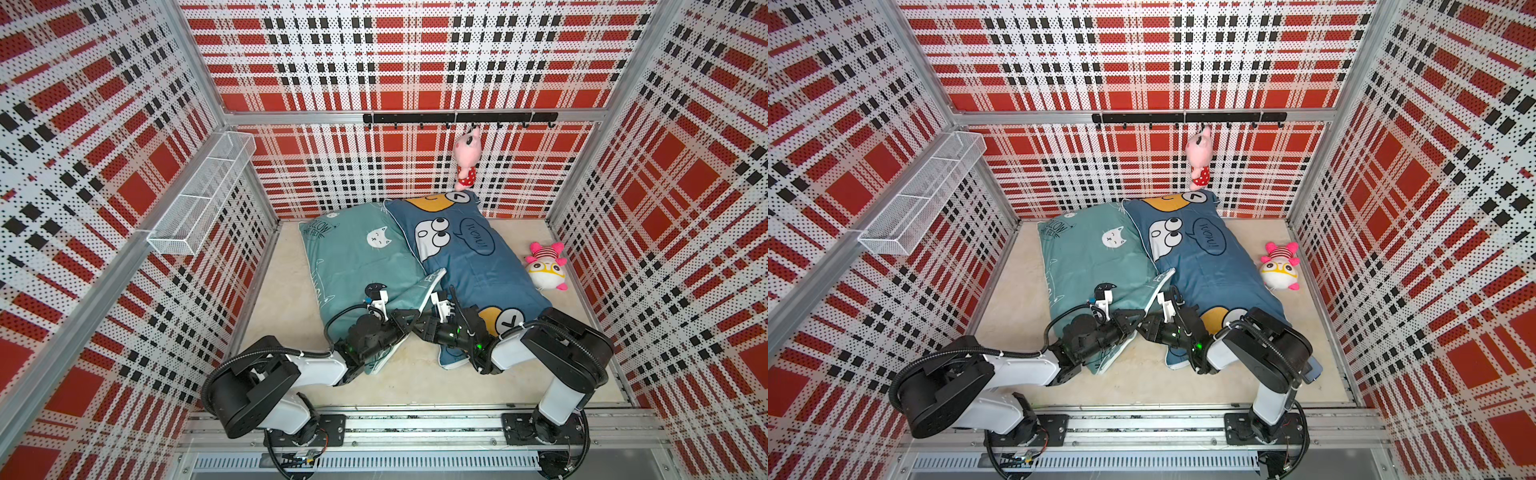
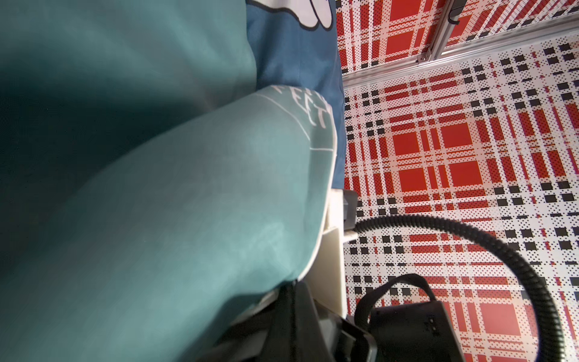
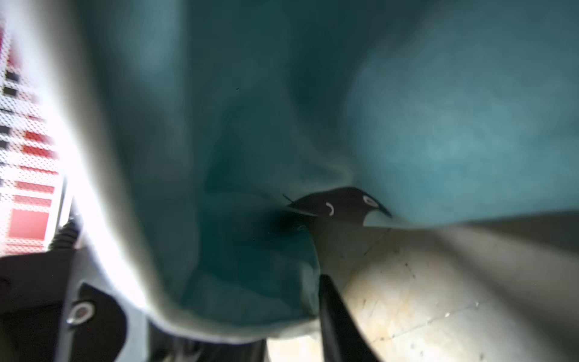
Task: Zip up pillowcases
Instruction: Adjust the pillowcase at the center of the board.
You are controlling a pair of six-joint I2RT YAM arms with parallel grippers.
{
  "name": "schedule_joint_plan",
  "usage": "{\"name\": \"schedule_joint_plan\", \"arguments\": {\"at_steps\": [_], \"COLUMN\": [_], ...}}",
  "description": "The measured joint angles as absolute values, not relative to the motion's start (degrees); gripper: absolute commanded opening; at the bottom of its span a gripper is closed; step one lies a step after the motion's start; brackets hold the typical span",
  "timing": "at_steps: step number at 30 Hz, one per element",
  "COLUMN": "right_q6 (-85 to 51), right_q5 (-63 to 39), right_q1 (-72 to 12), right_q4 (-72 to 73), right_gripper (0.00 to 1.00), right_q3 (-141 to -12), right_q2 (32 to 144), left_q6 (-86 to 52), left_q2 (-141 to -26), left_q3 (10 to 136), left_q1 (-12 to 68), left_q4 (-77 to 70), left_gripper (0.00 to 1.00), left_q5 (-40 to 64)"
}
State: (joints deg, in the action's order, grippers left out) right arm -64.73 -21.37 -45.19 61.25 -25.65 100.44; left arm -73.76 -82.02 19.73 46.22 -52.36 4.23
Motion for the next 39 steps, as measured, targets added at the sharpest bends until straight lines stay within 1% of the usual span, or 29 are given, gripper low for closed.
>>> {"name": "schedule_joint_plan", "arguments": {"at_steps": [1, 4, 7, 8, 13, 21, 33, 39], "right_q6": [-64.88, -65.14, -65.52, -65.65, -67.09, -71.68, -76.49, -77.47], "right_q5": [-21.15, -20.36, -19.05, -18.7, -16.84, -13.63, -8.58, -7.46], "right_q1": [-45.32, -45.71, -46.39, -46.72, -48.99, -51.48, -55.37, -55.79], "right_q4": [61.41, 61.69, 61.91, 62.06, 63.94, 69.73, 71.02, 69.84], "right_gripper": [0.08, 0.06, 0.0, 0.0, 0.0, 0.0, 0.0, 0.0], "right_q3": [-25.63, -25.3, -23.55, -22.9, -20.69, -18.06, -16.75, -15.77], "right_q2": [100.53, 100.49, 99.7, 99.42, 99.39, 103.15, 103.68, 102.67], "left_q6": [-73.76, -73.93, -74.11, -74.15, -74.39, -75.02, -75.61, -75.64], "left_q2": [-81.95, -81.73, -81.67, -81.67, -81.91, -83.68, -86.19, -87.31], "left_q3": [19.64, 19.33, 19.16, 19.11, 19.07, 18.96, 19.0, 19.11], "left_q1": [46.22, 46.22, 46.22, 46.26, 47.03, 48.36, 49.08, 49.34], "left_q4": [-52.36, -52.29, -51.79, -51.62, -51.33, -51.37, -51.83, -52.31], "left_gripper": [0.0, 0.0, 0.0, 0.0, 0.0, 0.0, 0.0, 0.0], "left_q5": [4.23, 4.21, 4.23, 4.23, 4.23, 4.08, 4.19, 4.38]}}
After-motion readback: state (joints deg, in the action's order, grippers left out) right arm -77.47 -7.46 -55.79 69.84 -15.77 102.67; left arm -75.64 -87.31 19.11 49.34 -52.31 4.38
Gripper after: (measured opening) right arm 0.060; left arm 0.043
